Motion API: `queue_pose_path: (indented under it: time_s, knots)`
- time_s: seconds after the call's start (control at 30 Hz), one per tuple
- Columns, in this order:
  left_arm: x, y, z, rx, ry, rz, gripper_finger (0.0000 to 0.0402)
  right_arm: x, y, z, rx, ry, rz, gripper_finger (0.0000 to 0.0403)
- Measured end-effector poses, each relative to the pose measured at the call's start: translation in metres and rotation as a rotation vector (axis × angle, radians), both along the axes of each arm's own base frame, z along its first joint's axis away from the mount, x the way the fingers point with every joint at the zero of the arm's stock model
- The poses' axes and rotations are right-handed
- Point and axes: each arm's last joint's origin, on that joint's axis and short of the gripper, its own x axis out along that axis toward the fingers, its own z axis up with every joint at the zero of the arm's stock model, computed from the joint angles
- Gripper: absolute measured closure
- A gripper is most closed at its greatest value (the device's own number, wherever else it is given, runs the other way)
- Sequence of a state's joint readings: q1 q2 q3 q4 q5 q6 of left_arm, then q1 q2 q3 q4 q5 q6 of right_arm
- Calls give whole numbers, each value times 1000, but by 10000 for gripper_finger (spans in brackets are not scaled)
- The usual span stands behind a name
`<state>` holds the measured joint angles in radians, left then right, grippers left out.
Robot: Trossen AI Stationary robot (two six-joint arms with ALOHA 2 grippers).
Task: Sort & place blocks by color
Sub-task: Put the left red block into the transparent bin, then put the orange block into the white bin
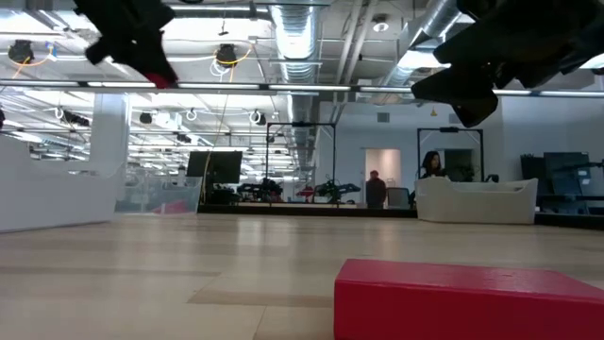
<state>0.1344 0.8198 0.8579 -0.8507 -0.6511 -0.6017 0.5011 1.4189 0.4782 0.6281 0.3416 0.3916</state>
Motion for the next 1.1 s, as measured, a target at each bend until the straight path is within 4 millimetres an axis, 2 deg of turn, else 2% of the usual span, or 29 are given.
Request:
queue_pose_path:
  time_s: [0.1,0.37,0.67,0.73,0.97,1.1]
  knots:
    - [7,12,-11,-22,27,-15,304,0,0,0,0,0,0,182]
    - [8,54,-50,-207,161,55,304,0,0,0,3,0,0,182]
    - [6,91,-76,-370,242,136,303,0,0,0,12,0,-2,182]
    - [7,96,-81,-403,257,122,286,0,0,0,12,0,-2,182]
    - [11,100,-90,-425,299,124,164,0,0,0,11,0,-2,182]
    - [11,100,-88,-418,285,128,131,0,0,0,11,1,-2,182]
